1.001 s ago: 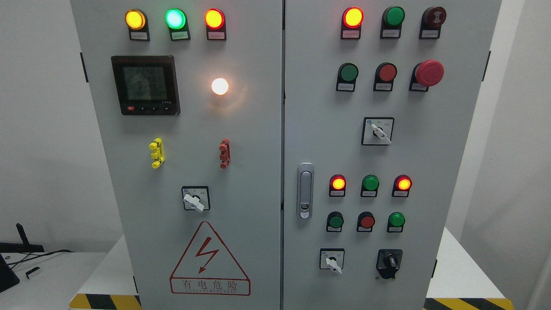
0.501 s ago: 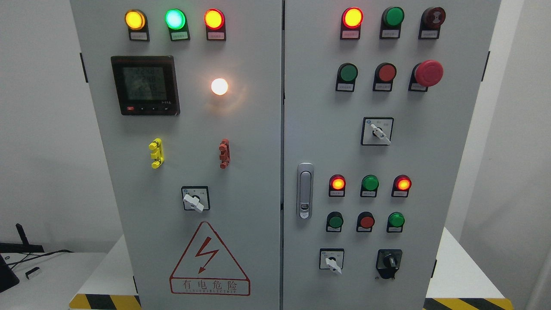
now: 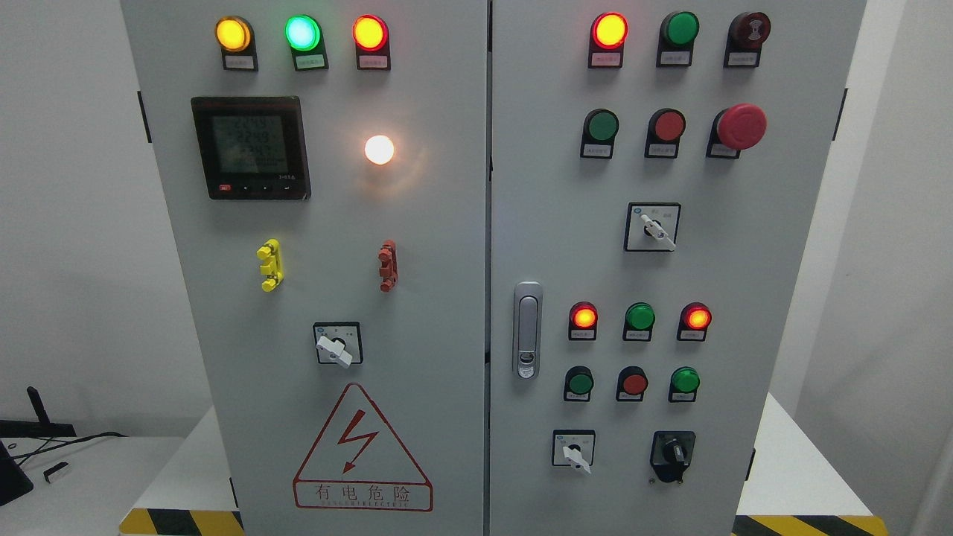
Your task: Trip black knob to open circuit
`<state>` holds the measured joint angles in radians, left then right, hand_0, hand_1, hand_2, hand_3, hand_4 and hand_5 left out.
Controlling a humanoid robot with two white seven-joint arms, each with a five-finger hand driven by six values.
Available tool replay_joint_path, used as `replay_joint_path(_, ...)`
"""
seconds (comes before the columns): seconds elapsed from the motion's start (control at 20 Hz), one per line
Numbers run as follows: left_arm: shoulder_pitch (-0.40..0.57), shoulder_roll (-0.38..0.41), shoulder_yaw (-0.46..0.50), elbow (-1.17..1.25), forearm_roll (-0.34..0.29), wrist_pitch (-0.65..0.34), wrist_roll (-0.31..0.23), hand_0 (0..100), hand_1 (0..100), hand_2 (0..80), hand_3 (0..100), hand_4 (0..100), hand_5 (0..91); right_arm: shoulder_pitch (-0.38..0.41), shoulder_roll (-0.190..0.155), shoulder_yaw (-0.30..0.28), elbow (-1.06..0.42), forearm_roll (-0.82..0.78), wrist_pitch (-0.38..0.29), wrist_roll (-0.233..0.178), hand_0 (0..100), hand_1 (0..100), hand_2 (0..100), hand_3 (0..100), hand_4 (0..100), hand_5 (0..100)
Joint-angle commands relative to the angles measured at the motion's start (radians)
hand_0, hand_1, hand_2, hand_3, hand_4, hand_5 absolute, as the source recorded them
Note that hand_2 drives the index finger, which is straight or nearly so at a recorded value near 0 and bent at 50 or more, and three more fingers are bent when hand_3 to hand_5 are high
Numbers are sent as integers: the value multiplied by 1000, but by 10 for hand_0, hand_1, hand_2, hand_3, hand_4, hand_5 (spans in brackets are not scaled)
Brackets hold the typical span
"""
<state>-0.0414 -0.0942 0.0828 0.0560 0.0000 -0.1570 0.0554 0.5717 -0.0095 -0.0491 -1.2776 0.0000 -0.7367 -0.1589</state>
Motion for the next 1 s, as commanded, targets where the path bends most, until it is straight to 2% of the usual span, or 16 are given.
replay_joint_path(0.0,0,1,0,1,-31,0,0,120,389,0,0,0,0,-24,-18,-71,-360,-8,0,2,198,637,307,613,666,798)
replay_joint_path(0.15,0,1,0,-1,-31,0,0,120,389,0,0,0,0,-71,-18,-98,-407,-3,39,2,195,632,309,615,669,798)
replay_joint_path(0.55,0,1,0,-1,-31,0,0,120,389,0,0,0,0,-118,-18,-146,-568,2,183,-4,163,683,337,650,687,834)
replay_joint_path(0.75,0,-1,0,-1,-31,0,0,120,389,0,0,0,0,-173,-17,-146,-611,57,266,-39,152,702,359,666,736,885)
replay_joint_path(0.9,0,1,0,1,-31,0,0,120,389,0,0,0,0,-231,-17,-144,-626,126,299,-64,150,705,385,687,764,911)
replay_joint_path(0.95,0,1,0,-1,-31,0,0,120,389,0,0,0,0,-254,-15,-144,-625,153,327,-65,179,705,396,695,769,916)
